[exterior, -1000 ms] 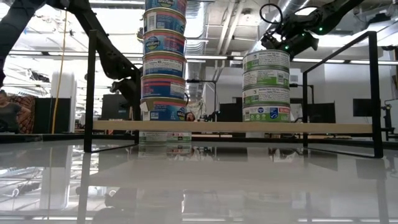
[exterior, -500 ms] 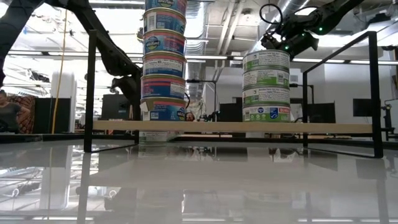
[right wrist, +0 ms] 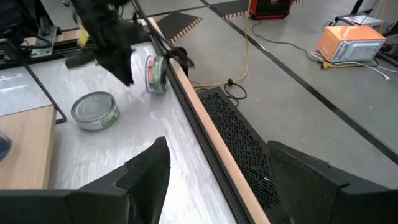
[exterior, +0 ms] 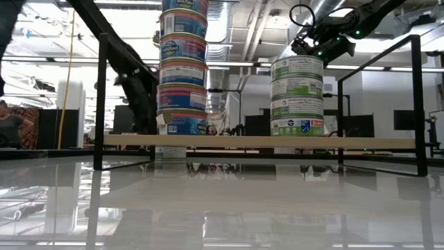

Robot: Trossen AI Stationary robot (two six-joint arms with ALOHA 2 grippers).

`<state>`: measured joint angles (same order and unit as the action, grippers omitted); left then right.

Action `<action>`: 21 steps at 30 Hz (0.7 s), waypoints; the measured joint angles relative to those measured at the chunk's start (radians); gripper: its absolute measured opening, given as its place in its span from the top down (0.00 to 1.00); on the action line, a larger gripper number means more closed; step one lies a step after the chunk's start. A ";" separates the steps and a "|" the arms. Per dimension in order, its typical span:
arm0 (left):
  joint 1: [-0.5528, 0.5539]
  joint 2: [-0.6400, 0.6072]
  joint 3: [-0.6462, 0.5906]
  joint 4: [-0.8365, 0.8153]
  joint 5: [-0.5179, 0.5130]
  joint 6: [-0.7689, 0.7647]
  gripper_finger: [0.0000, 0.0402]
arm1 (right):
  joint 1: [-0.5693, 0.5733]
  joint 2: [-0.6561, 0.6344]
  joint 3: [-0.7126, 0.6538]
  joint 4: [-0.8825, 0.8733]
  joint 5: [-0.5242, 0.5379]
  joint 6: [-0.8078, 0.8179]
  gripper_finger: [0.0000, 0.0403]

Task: Stack canned seafood by type on shelf
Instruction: Stack the green tuna can on top of the green tuna can on the shelf

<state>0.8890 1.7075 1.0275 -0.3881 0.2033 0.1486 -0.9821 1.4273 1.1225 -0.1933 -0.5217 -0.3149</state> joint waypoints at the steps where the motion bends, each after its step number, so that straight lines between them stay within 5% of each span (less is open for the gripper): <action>1: -0.001 -0.028 0.000 -0.017 -0.001 0.011 0.96 | 0.000 0.000 0.000 0.002 0.000 0.000 0.28; 7: -0.020 -0.178 0.001 -0.059 -0.027 0.031 0.96 | 0.001 0.000 0.000 0.005 0.000 0.000 0.28; 12: -0.078 -0.245 0.003 -0.012 -0.271 0.071 0.93 | 0.010 0.000 0.000 0.018 0.000 0.011 0.28; 21: -0.133 -0.246 0.059 -0.016 -0.326 0.303 0.59 | 0.042 0.000 0.000 0.024 -0.001 0.027 0.28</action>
<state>0.7559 1.4612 1.0861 -0.4038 -0.1231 0.4513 -0.9403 1.4277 1.1225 -0.1691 -0.5222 -0.2882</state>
